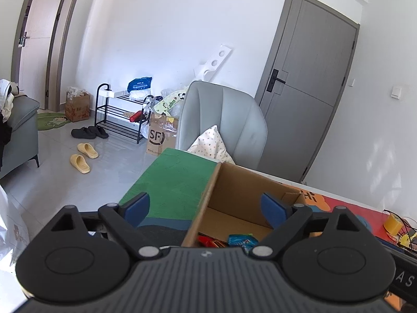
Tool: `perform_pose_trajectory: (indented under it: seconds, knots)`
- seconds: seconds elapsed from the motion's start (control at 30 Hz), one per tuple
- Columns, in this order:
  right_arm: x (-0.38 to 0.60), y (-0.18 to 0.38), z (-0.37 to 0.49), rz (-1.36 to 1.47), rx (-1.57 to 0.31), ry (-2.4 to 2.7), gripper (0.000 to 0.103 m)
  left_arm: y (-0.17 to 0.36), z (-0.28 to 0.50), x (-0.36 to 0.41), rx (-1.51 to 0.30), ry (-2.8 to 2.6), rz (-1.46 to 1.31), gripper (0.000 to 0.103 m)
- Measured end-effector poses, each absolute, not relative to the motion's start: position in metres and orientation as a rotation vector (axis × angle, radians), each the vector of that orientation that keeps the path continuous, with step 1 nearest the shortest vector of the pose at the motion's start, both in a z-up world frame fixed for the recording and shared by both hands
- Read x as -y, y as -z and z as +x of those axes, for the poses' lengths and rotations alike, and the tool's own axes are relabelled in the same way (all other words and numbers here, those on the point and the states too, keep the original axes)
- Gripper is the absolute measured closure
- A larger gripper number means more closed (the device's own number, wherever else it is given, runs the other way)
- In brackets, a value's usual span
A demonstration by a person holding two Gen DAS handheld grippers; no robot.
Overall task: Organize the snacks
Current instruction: 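Open both grippers to drop the red bag and sausage pack into the box, then return both tools to the snack pile on the table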
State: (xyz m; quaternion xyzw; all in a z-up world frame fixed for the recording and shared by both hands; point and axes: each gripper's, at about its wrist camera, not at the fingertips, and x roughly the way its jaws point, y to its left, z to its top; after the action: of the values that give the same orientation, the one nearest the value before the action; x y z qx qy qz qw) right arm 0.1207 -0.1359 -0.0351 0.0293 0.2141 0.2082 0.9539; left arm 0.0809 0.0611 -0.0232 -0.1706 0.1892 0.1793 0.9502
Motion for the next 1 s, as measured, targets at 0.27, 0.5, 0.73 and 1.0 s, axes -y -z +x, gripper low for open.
perform_pose_trajectory:
  seconds: [0.27,0.5,0.73,1.0]
  knots:
    - [0.174,0.043,0.12,0.098,-0.44,-0.308,0.0,0.027,0.085,-0.032,-0.39,-0.318,-0.317,0.005]
    - [0.208,0.052,0.117,0.14,-0.462,-0.23,0.0,0.03,0.087,-0.001,-0.401,-0.255,-0.269,0.005]
    - [0.236,0.054,0.111,0.154,-0.435,-0.176,0.0,0.028,0.089,0.029,-0.403,-0.214,-0.21,0.005]
    - [0.268,0.056,0.109,0.184,-0.43,-0.142,0.0,0.024,0.09,0.056,-0.394,-0.182,-0.176,0.005]
